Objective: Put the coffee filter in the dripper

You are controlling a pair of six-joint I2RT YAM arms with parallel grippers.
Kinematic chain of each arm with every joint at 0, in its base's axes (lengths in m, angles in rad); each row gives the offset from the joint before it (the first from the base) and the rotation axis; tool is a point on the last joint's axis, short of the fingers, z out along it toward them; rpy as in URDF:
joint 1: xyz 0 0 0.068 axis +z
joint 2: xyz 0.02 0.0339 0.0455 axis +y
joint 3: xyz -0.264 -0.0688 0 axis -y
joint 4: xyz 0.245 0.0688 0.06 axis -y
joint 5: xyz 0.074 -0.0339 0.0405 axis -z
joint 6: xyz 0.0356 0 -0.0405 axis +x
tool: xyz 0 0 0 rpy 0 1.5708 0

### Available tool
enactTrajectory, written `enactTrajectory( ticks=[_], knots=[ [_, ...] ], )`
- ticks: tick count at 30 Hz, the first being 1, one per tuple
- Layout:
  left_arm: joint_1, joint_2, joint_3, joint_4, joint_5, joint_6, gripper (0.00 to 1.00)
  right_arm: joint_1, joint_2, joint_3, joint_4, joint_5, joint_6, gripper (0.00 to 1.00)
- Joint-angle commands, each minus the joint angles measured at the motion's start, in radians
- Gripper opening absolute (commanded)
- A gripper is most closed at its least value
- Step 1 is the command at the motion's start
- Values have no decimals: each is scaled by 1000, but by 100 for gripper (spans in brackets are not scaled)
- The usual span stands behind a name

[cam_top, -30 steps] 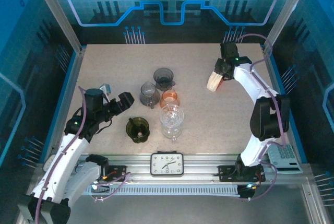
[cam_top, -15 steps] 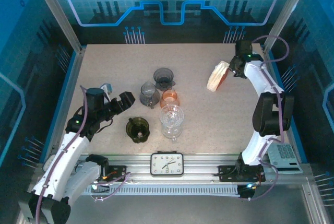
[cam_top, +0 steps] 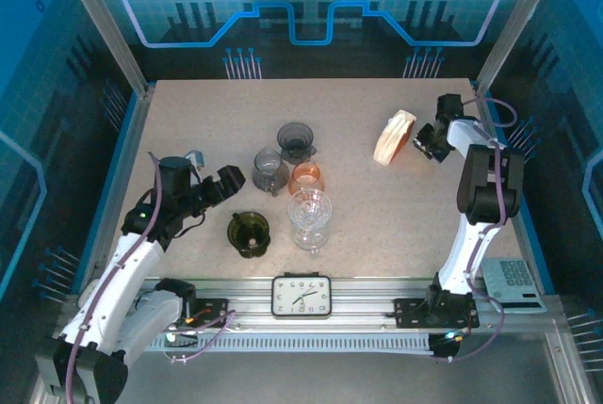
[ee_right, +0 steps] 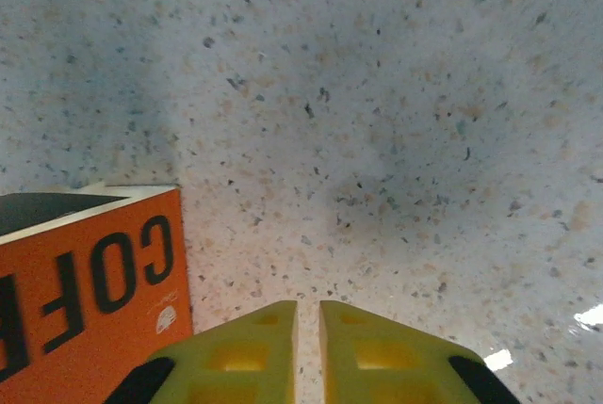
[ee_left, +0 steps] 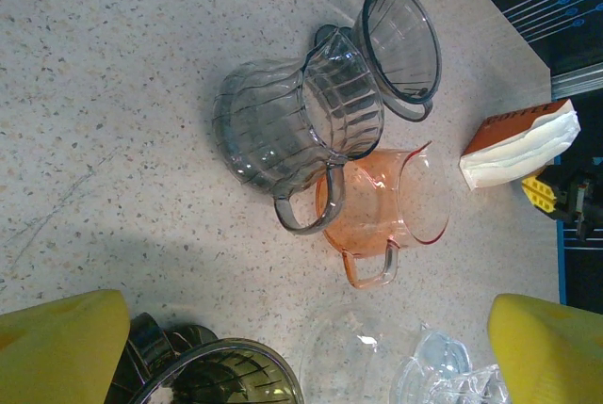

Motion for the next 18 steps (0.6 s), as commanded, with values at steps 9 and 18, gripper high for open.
enactTrajectory(
  ticks=[9, 18],
  knots=[
    [1, -4, 25, 3, 7, -20, 99, -52, 105, 20, 101, -196, 29, 12],
    [1, 0, 16, 8, 7, -44, 99, -64, 203, 105, 117, -284, 8, 9]
  ],
)
